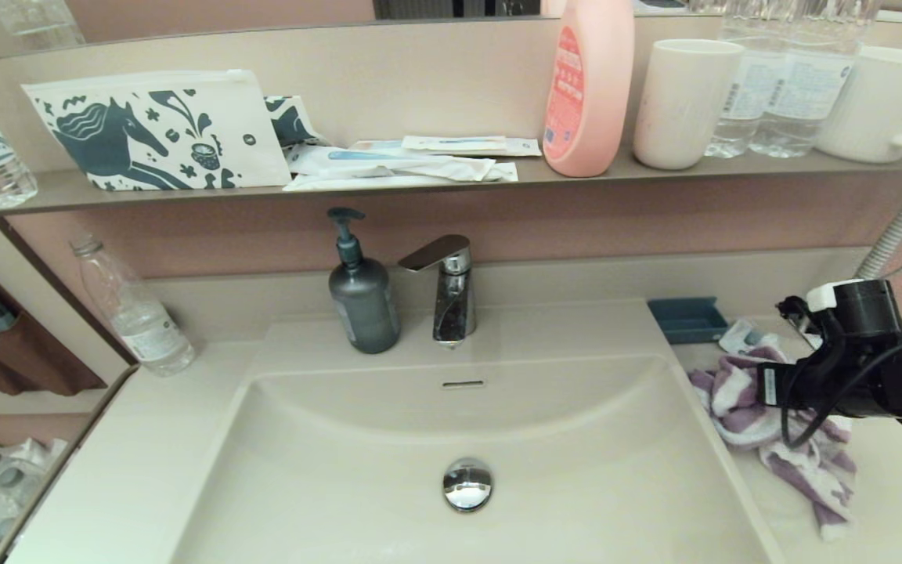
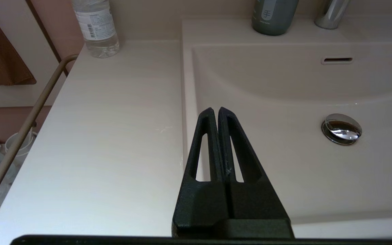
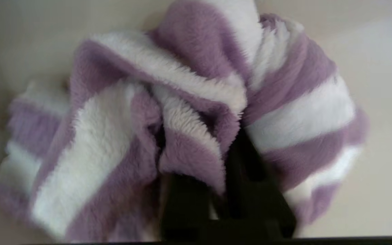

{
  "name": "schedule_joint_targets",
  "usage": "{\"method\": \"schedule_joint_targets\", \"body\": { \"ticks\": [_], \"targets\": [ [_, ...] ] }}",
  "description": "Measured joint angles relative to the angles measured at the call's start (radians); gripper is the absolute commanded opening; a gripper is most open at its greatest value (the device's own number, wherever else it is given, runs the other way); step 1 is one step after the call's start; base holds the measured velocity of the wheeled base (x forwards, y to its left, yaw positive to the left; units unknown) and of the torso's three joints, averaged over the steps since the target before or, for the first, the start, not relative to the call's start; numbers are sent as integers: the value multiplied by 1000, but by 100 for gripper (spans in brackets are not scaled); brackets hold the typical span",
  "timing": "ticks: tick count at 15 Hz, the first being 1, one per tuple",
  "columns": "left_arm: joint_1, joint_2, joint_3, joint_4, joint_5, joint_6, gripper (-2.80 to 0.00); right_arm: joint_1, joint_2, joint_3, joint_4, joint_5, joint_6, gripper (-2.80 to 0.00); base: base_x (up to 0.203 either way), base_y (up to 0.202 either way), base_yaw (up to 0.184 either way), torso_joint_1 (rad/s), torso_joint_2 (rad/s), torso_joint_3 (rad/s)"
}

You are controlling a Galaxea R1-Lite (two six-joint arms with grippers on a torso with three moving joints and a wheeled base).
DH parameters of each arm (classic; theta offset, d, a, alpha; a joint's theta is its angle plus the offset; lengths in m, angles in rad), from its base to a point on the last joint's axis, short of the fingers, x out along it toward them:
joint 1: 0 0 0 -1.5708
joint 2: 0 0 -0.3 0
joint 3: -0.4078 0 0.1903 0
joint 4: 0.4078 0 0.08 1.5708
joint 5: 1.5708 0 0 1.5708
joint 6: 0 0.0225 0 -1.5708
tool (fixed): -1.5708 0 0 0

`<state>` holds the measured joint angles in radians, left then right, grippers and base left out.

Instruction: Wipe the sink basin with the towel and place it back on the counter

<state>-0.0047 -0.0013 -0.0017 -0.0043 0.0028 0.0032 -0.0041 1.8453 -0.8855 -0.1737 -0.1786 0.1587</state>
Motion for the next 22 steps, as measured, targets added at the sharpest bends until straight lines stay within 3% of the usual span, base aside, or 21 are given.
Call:
{"method": "schedule_joint_targets", "body": {
  "ticks": [4, 10, 11, 17, 22],
  "targets": [
    [0, 0, 0, 0, 0, 0, -280, -59, -138, -6, 139, -10, -43, 0, 0, 0, 0, 0, 0, 0],
    [0, 0, 0, 0, 0, 0, -280, -221, -356, -5, 352, 10, -137, 0, 0, 0, 0, 0, 0, 0],
    [0, 0, 0, 0, 0, 0, -280, -232, -389, -2, 391, 24, -137, -280, 0, 0, 0, 0, 0, 0],
    [0, 0, 0, 0, 0, 0, -280, -246, -610, 4, 611, 97, -138, -280, 0, 0, 0, 0, 0, 0],
    [0, 0, 0, 0, 0, 0, -280, -247, -879, 3, 857, 226, -138, -280, 0, 0, 0, 0, 0, 0]
  ]
}}
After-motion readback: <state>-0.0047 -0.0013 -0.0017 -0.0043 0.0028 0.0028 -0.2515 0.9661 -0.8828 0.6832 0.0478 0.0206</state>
